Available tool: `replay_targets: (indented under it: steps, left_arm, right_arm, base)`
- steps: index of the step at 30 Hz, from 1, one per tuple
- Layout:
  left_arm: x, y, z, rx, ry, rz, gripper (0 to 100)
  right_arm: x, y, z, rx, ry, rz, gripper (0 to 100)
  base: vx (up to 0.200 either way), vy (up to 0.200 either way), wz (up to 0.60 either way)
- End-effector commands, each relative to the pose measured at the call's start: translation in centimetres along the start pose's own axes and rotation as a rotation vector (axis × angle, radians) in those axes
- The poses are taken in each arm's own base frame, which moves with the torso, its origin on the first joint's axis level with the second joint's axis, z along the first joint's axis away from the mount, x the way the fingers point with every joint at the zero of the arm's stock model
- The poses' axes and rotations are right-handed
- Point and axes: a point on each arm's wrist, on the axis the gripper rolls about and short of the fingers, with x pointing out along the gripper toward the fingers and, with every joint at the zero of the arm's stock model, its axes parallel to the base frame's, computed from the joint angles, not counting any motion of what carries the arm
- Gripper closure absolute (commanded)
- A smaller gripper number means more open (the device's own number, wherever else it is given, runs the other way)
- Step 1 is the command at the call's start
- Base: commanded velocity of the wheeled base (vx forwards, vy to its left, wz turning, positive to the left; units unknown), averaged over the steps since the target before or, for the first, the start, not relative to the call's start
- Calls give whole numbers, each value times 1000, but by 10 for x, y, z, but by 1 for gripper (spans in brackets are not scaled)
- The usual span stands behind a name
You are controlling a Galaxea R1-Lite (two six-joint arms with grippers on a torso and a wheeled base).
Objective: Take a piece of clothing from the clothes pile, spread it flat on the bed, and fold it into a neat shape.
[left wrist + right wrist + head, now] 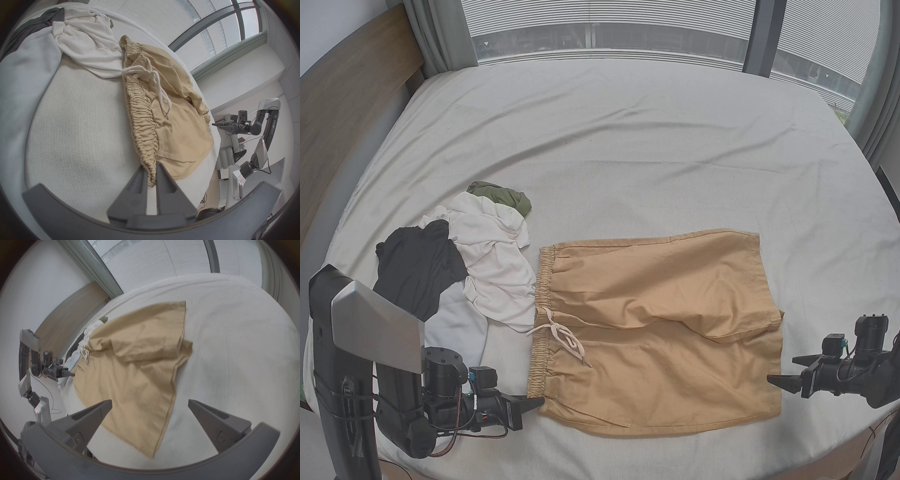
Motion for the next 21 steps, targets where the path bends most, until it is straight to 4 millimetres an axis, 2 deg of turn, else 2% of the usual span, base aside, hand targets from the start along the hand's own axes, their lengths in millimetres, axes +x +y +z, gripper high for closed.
replay_targets:
  steps: [1, 21]
  left_arm:
    - [1, 1, -1, -1, 2, 1, 100]
    - [1, 0, -1, 2, 1, 0, 100]
  right_arm:
    - [-3, 1, -6, 22, 33, 1, 0]
    - [3, 5, -34, 119, 206, 48, 0]
  base:
    - [0, 0, 0]
    - [0, 0, 0]
